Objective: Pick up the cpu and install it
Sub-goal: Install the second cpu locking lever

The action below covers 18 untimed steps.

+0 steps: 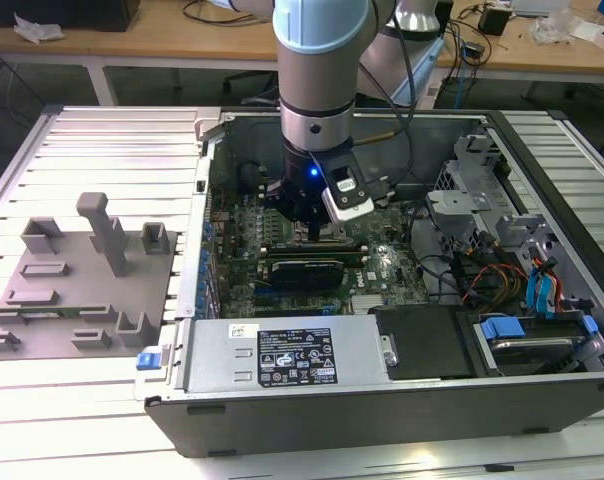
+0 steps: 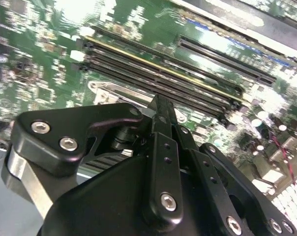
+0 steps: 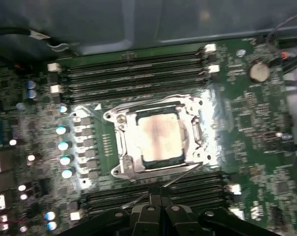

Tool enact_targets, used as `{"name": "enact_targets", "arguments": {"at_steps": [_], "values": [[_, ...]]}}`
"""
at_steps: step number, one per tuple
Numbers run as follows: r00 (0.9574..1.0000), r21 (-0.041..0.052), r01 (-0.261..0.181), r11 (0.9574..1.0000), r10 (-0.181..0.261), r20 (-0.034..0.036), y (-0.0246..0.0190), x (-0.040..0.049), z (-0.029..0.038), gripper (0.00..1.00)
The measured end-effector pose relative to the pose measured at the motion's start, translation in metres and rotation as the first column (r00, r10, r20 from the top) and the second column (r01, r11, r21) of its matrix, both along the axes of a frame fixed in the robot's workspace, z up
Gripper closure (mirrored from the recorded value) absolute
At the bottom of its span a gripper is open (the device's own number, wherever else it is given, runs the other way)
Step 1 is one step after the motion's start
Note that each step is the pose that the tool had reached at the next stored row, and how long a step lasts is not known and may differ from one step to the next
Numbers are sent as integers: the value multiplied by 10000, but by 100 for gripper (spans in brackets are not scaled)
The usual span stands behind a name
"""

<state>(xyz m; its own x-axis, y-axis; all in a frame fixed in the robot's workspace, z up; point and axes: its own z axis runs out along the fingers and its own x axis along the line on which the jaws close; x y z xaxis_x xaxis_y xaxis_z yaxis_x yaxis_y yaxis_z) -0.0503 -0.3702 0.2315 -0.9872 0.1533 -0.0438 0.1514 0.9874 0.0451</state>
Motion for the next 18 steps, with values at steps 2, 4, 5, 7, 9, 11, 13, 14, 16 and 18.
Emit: {"name": "enact_targets", "arguments": {"at_steps": [2,4,5,7,9,11,13,14,16,18], "values": [[10000,-2,0,10000,0,-13,0,0,1,89],[10000,-2,0,10000,0,-12,0,0,0,89],[10000,-1,-6,10000,6,-11,0,-5,-2,89],[9999,0,-134,9999,134,-10,0,-14,-15,89],[9987,-3,-514,9987,514,-13,-1,-17,-26,89],[9953,-2,-965,9953,965,-12,0,-17,-34,89],[9883,-8,-1522,9883,1522,-13,0,-17,-43,89],[9855,-10,-1694,9855,1694,-13,0,-17,-46,89],[9777,-15,-2100,9777,2100,-14,0,-17,-53,89],[9662,-22,-2578,9662,2578,-17,0,-17,-61,89]]}}
